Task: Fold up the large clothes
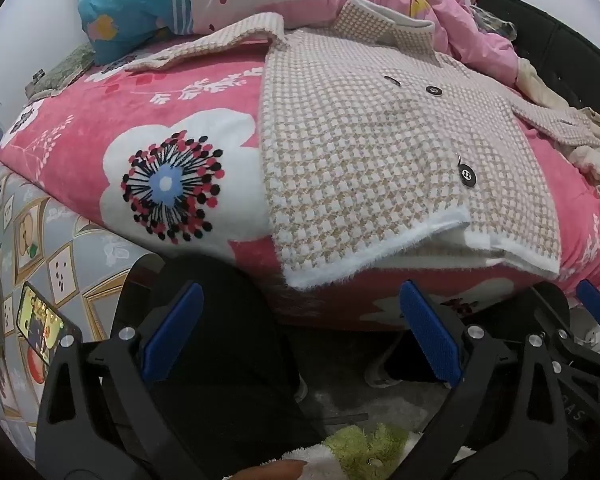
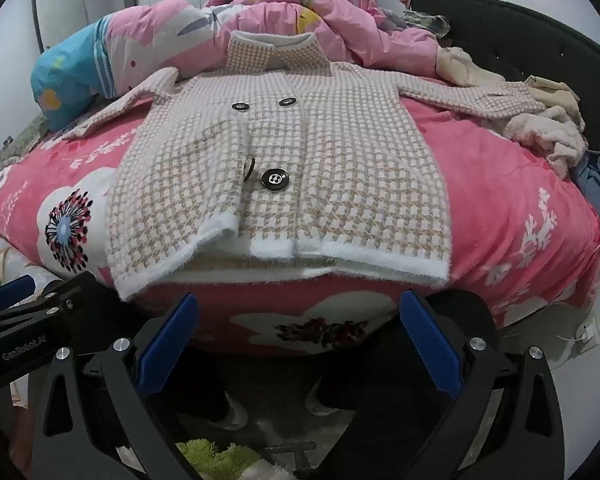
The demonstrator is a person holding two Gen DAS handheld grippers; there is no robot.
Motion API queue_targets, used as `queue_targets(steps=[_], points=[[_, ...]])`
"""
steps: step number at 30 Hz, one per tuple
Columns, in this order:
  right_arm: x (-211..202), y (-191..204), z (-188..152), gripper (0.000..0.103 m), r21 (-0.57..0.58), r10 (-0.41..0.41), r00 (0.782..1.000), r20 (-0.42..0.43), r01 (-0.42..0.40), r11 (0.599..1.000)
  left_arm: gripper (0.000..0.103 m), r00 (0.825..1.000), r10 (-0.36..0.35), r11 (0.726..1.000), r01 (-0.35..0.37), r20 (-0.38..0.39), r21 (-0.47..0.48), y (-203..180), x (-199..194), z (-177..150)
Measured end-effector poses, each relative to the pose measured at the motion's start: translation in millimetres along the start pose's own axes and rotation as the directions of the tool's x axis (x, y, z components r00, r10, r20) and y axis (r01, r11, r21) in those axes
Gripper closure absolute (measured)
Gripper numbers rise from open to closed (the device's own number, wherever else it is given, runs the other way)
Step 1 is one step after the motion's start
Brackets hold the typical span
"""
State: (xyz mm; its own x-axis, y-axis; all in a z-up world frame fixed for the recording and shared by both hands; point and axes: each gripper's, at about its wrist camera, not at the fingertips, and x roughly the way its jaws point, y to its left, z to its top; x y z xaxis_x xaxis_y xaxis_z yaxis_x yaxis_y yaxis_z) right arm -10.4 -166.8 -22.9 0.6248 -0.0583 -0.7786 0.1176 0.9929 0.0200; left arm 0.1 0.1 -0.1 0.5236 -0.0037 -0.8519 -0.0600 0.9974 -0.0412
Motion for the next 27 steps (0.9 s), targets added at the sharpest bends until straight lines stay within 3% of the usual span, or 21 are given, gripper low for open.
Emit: queue_targets(steps=[27], points=[[-4.6,2.3,2.5,0.005,-0.014,-0.012,1.000,0.016,0.012,1.000,0.008,1.000,-0.008,1.000,0.008,0.010,0.007,-2.3,-4.6,0.6]])
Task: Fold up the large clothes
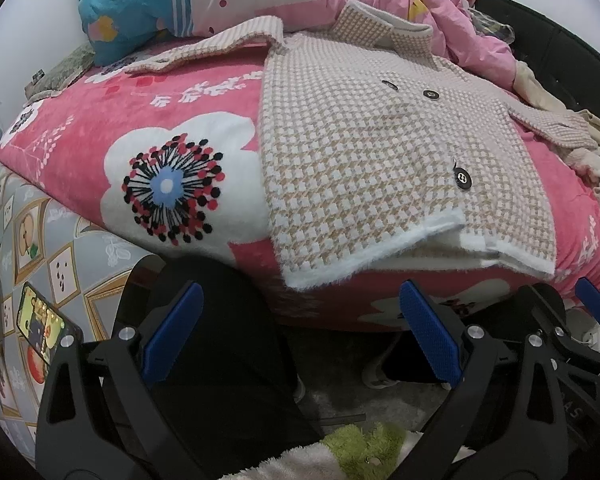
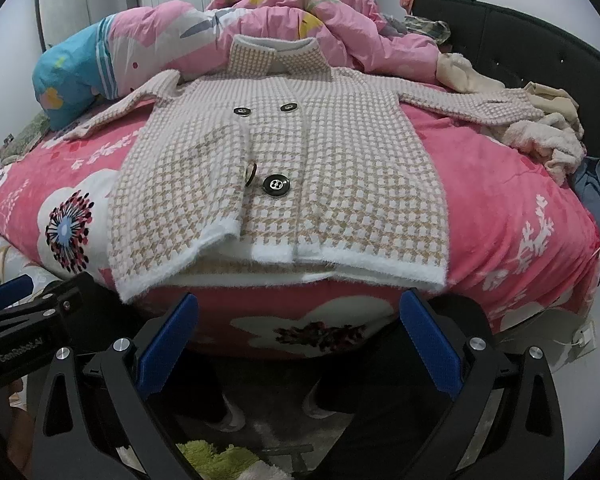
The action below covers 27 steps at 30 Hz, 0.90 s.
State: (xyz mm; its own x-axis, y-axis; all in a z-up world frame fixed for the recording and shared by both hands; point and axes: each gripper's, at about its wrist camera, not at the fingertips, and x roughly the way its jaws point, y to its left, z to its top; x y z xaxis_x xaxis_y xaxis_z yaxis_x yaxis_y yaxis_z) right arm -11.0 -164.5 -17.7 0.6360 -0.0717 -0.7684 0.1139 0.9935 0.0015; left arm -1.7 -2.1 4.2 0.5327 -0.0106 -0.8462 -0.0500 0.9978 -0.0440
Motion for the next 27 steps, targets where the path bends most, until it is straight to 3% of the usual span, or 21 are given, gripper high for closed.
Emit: queue_targets(steps=[27], points=[[-4.1,0.2,1.6,0.005,-0.003,-0.001,1.000,0.013,0.001,1.000,0.008,1.000,-0.009,1.000,0.009,0.010,0.003,-0.8,-3.7,0.9]])
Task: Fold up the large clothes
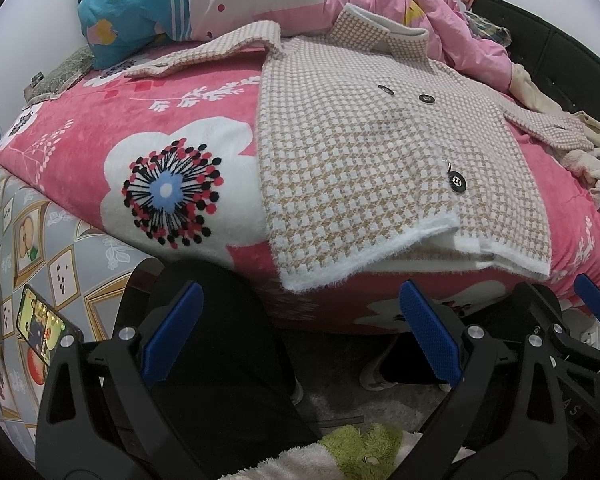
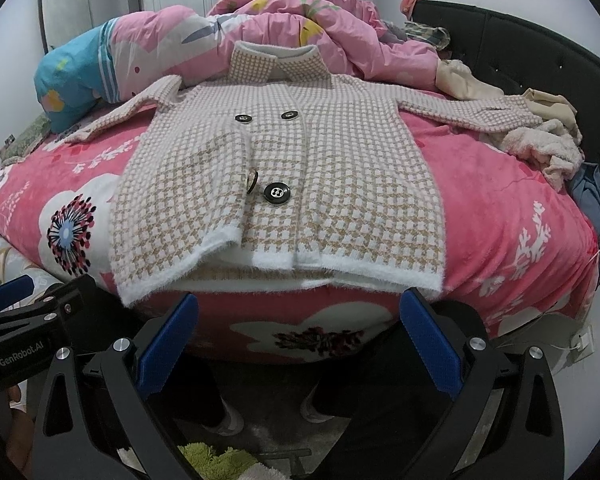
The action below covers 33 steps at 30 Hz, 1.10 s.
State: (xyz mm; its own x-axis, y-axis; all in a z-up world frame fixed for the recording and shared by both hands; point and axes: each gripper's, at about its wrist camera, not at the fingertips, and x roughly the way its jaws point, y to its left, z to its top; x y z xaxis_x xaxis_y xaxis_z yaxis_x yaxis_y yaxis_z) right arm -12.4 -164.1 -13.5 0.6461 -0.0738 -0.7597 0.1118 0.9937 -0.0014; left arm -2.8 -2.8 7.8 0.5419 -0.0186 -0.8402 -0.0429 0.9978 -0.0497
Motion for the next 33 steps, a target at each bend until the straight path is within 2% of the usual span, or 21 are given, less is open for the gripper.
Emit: queue_targets(steps=[29,33], points=[[-0.8,-3.9,-0.4,0.005,0.012,0.019,1.000,0.019,-0.019,1.000,0.008,1.000,0.018,1.000,-0.018,0.003,-0.007,1.9,0.0,0.0],[6.2,-7.2,3.6,0.005,0.004,0.002,1.000,0.014,-0.002,1.000,0.008,1.000,0.016,1.000,-0.016,0.005,-0.010,3.9,1.1,3.9]])
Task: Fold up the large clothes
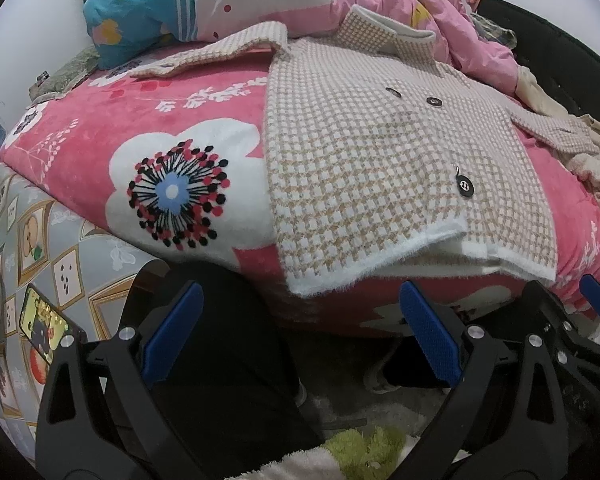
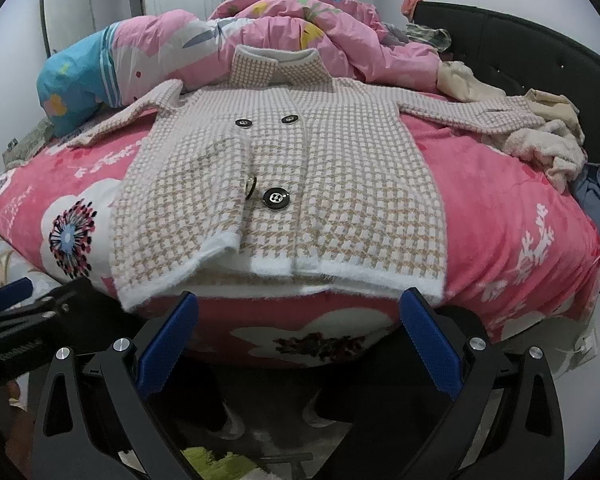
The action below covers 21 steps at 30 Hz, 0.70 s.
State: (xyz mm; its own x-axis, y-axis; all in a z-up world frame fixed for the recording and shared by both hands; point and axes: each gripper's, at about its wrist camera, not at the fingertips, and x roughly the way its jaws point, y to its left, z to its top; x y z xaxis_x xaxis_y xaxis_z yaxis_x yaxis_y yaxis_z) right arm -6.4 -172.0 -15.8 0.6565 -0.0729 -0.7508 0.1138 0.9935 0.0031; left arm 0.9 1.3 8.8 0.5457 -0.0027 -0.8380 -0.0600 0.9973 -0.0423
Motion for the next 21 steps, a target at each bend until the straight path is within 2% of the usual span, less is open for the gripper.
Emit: queue_targets(steps=[6,9,14,18,21], points=[[13,-11,12,0.005,0.031,0.018,1.000,-0.017,-0.017,0.999,0.008,1.000,0.017,1.000,-0.017,0.009,0.007,3,7,9],[20,-12,18,0.005,0.033,-0.018,0.999,-0.029,0.019,0.999,0.008,1.000,0.021,1.000,-0.021,0.006,0.005,6,14,16],[31,-7,34,0.005,-0.025,-0.083,0.996,-0.026,0.082,0.996,0.008,0.999,0.043,0.999,-0.043,0.021,-0.002,12,28,35],[44,5,60,0.005,-0.118,-0.040,0.998,-0.039,0.035,0.992,0.008,0.998,0.053,0.998,-0.052,0.032,-0.028,22,39,61],[47,20,88,0.005,-0.177,-0.001,1.000,0.007,0.002,0.984,0.008,0.996,0.062,0.996,-0.058,0.062,-0.074,37,47,88]])
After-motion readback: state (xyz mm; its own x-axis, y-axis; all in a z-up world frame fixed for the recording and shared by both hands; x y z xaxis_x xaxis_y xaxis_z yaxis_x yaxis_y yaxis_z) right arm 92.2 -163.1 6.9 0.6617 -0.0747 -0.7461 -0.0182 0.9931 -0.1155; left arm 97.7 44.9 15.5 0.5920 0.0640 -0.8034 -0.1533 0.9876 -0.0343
